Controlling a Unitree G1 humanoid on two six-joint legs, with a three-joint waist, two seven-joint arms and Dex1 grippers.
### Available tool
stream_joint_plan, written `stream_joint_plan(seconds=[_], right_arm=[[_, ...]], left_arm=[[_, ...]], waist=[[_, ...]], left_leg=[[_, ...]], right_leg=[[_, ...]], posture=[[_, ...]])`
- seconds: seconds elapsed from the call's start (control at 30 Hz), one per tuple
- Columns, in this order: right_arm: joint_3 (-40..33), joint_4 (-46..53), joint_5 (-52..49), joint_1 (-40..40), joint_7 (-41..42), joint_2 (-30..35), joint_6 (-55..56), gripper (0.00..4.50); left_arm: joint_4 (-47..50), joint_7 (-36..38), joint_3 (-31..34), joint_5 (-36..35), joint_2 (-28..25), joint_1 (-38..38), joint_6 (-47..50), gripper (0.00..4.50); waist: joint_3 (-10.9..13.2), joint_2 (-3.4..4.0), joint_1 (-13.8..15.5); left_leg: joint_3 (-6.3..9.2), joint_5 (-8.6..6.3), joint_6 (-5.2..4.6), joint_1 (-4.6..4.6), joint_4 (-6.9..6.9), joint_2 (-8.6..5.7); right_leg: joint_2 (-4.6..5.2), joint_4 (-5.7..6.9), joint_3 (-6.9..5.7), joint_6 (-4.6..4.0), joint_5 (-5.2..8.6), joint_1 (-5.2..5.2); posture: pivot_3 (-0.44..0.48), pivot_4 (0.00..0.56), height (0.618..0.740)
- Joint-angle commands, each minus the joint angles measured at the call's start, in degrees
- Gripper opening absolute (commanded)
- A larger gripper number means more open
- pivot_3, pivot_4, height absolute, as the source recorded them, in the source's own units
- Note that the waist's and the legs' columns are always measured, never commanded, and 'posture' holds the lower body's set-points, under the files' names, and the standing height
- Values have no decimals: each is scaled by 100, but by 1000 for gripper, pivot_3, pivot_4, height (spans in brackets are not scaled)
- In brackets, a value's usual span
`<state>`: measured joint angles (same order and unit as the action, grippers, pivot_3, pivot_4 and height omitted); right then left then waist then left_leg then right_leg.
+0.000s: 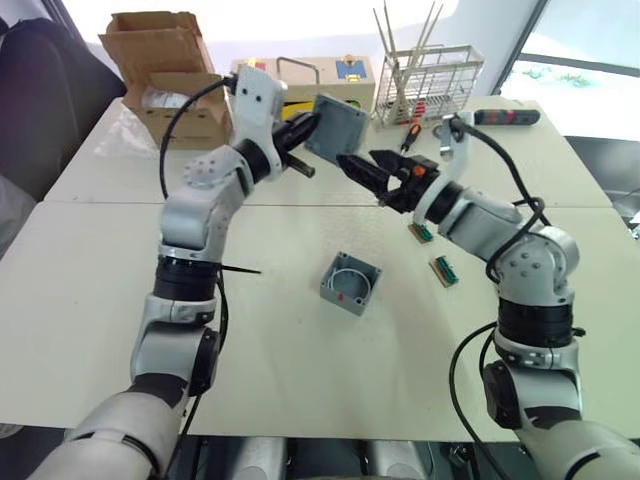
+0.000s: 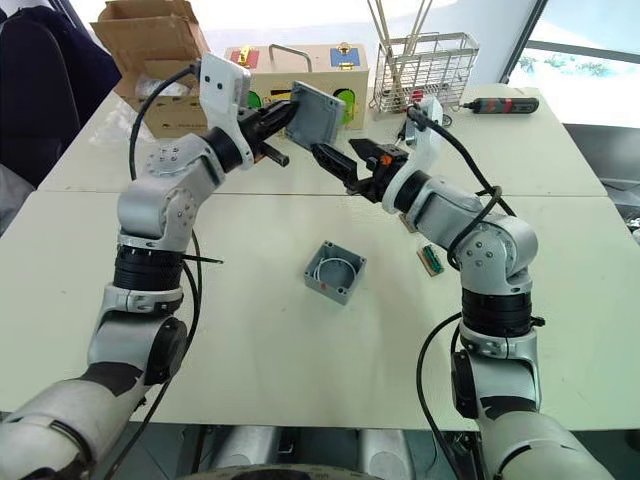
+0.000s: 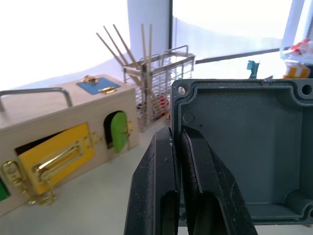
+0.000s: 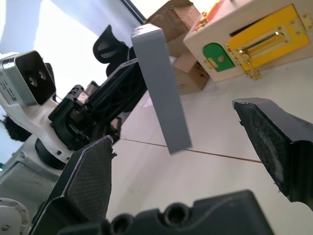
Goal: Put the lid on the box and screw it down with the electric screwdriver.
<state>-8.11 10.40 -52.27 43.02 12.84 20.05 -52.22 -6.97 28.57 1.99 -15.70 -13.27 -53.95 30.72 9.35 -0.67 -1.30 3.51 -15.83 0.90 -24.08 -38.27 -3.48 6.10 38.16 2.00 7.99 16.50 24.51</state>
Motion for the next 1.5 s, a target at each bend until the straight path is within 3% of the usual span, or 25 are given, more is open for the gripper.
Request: stream_joint_plan(seconds=[0.03, 0.23, 0.27, 0.47, 0.6, 0.9, 1.03, 1.13, 1.17, 1.37, 1.5], right_arm=[[-262, 78, -111, 140, 26, -43, 63, 4500], [-472, 55, -228, 165, -72, -219, 95, 4500], [-491, 69, -254, 161, -80, -241, 91, 3974], [-388, 220, -200, -9, 41, -210, 71, 2069], [-312, 266, -192, -85, 123, -168, 18, 167], [-136, 343, 66, -142, 235, -101, 141, 158], [-35, 438, 368, -167, 367, -62, 436, 158], [213, 612, 1036, -284, 576, 189, 970, 158], [359, 748, 1432, -421, 763, 393, 1351, 158], [1057, 890, 3874, -1281, 1752, 1690, 4262, 158], [1110, 364, 5743, -1964, 1466, 2308, 7331, 158]], left_arm=[[329, 81, 47, -166, -10, -8, -69, 25], [388, 147, 10, -266, 7, 36, -22, 25], [387, 151, 7, -272, 9, 37, -19, 0], [386, 129, 39, -377, 46, 16, 37, 0], [399, 130, 81, -471, 33, -5, 73, 0], [480, 169, 222, -742, -34, 84, 214, 0], [351, 309, 897, -1665, -55, 20, 740, 1474], [161, 261, 1397, -2266, -265, -81, 1352, 3104], [114, 294, 1501, -2423, -440, -61, 1656, 3479], [165, 725, 1528, -2420, -1133, 410, 1549, 3479], [229, 1425, 1160, -2512, -1423, 760, 1699, 3479]], waist=[[0, 0, -3], [0, 0, -3], [0, 0, -1], [0, 0, 2], [0, 0, 2], [0, 0, -1], [0, 0, -14], [0, 0, -23], [0, 0, -23], [0, 0, -55], [-1, 1, -56]], left_leg=[[0, 0, 0, 0, 0, 0], [0, 0, 0, 0, 0, 0], [0, 0, 0, 0, 0, 0], [0, 0, 0, 0, 0, 0], [0, 0, 0, 0, 0, 0], [0, 0, 0, 0, 0, 1], [0, 0, 0, 0, 0, 1], [1, 0, 0, 0, 0, 2], [1, 0, 0, 0, 0, 2], [0, 0, 0, 0, 1, -2], [-1, 0, 0, 5, 2, -4]], right_leg=[[0, 0, 0, 0, 0, 0], [0, 0, 0, 0, 0, 0], [0, 0, 0, 0, 0, 0], [0, 0, 0, 0, 0, 0], [0, 0, 0, 0, 0, 0], [-1, 0, 0, 0, 0, 0], [-1, 0, 0, 0, 0, 1], [-2, 0, 0, 0, 0, 3], [-2, 0, 0, 0, 0, 3], [-1, 0, -1, 1, 0, 3], [-1, -2, -2, 1, 1, 2]], posture=[[0, 150, 730], [0, 150, 730], [0, 150, 730], [0, 150, 730], [0, 150, 730], [0, 150, 730], [0, 150, 730], [0, 150, 730], [0, 150, 730], [0, 150, 730], [0, 150, 730]])
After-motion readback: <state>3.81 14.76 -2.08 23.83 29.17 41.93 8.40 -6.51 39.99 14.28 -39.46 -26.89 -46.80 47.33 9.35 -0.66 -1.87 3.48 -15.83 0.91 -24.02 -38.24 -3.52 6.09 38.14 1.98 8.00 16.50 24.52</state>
